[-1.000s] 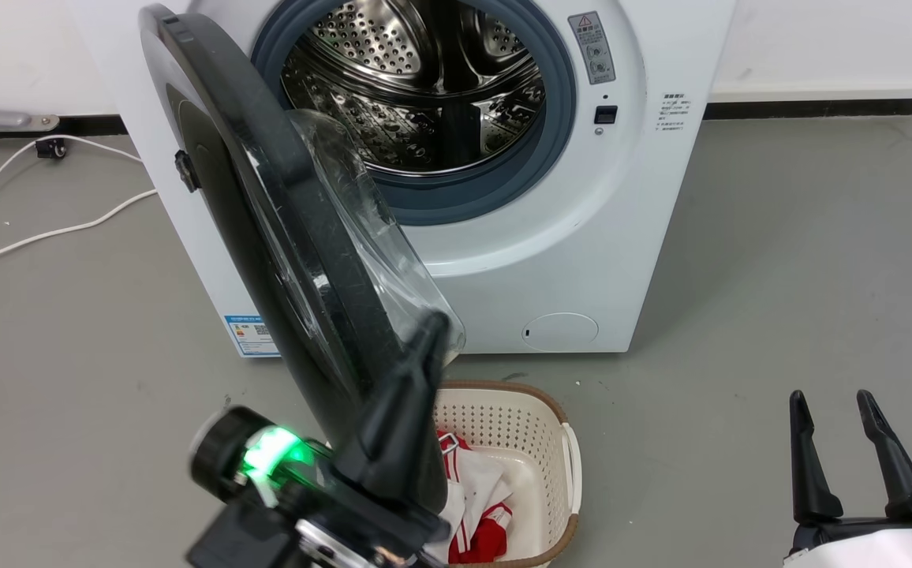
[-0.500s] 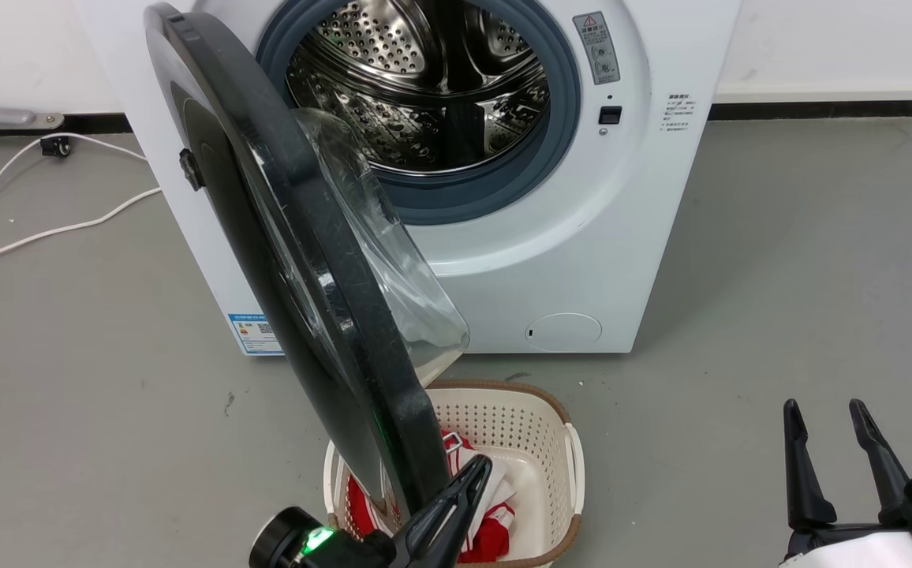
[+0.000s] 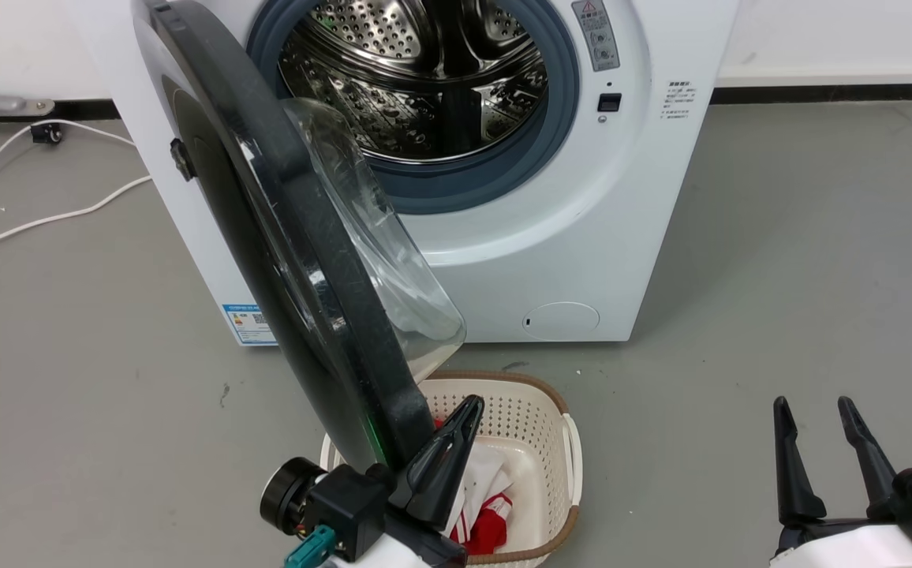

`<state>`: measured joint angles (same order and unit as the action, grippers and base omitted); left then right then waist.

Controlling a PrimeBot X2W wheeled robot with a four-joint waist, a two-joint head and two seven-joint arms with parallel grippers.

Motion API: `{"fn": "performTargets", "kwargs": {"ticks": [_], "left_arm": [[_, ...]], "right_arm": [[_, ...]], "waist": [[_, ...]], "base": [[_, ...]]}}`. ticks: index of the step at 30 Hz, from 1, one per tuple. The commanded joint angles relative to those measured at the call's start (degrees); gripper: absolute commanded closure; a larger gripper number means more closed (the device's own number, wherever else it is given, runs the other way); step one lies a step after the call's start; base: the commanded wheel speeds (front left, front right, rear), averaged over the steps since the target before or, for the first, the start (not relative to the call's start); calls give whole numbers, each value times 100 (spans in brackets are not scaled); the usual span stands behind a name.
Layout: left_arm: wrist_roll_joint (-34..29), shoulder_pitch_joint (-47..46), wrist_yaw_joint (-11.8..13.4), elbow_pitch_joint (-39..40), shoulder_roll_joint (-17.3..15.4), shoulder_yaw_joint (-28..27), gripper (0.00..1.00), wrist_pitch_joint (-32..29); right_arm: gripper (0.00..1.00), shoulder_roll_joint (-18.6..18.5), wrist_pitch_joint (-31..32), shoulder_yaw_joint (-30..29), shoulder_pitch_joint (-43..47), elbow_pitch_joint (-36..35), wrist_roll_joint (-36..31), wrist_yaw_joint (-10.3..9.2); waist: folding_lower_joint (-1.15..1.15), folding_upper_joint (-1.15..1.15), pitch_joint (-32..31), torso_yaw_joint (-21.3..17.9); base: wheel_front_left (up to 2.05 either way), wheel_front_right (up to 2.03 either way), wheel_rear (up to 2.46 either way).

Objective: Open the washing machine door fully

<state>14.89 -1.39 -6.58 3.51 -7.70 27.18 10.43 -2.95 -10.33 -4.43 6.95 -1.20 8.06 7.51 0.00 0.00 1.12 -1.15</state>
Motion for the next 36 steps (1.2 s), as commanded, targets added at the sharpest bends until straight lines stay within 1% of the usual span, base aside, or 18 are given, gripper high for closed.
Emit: {"fn": "performTargets", "kwargs": {"ticks": [1, 10, 16, 21, 29, 36], "left_arm": [[42, -83, 1, -47, 33, -19, 100, 38], [120, -213, 71, -370, 64, -56, 100, 31], [145, -25, 240, -430, -3, -145, 100, -12], [200, 256, 449, -282, -71, -264, 100, 19], [261, 702, 744, 27, -184, -460, 100, 36], [302, 1026, 980, 256, -296, -669, 100, 68]], "right_arm": [[0, 14, -35, 13, -61, 39, 21, -4], [0, 13, -85, 28, -119, 188, 80, -4], [0, 13, -103, 57, -124, 269, 107, -4], [0, 13, -124, 52, -152, 322, 108, -4], [0, 13, -100, 3, -102, 337, 58, -4], [0, 13, -49, -67, -17, 249, 11, -4]], "waist": [[0, 0, -5, -8], [0, 0, 19, -28], [0, 0, 12, -20], [0, 0, 12, 16], [0, 0, 2, 300], [0, 0, 1, 698]], "base": [[0, 0, 0], [0, 0, 0], [0, 0, 0], [0, 0, 0], [0, 0, 0], [0, 0, 0]]}}
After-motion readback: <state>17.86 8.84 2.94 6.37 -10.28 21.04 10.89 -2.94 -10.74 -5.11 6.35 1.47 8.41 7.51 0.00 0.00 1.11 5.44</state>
